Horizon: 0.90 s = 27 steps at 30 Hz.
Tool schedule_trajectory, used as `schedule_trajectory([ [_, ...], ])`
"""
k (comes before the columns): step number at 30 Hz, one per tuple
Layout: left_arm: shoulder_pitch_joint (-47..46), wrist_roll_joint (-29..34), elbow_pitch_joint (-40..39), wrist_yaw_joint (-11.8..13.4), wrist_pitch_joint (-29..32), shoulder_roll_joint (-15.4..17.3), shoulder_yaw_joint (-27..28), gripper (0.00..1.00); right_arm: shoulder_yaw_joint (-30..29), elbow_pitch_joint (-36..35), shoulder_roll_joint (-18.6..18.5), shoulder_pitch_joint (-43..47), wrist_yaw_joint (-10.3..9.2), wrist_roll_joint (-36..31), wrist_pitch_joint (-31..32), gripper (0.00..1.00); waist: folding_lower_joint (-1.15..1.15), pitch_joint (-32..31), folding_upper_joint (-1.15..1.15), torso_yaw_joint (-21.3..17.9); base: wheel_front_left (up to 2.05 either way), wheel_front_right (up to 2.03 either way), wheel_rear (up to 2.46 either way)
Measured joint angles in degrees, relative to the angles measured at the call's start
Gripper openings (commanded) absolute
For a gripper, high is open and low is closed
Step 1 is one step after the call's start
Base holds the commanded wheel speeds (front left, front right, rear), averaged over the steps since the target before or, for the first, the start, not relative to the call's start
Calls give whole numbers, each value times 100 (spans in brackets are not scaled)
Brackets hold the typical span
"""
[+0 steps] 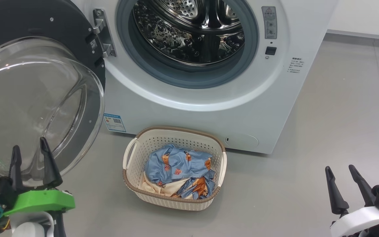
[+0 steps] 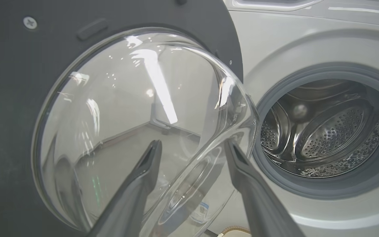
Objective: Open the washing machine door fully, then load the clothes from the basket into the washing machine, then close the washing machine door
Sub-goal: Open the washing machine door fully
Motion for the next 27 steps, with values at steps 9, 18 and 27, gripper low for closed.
schedule_trajectory([
  [9, 422, 2, 18, -71, 0, 0, -118, 100, 92, -86, 45, -152, 0, 0, -1, 100, 0, 52, 0, -281, 0, 0, 0],
  [18, 782, 11, 93, -73, 0, 0, -99, 100, 156, -112, 64, -167, 0, 0, 0, 100, 0, 68, 0, -616, 0, 0, 0],
  [27, 1038, 53, 70, -83, 1, 1, -113, 100, 222, -111, 66, -172, 0, 0, 0, 100, 0, 38, 0, -928, 0, 0, 0],
])
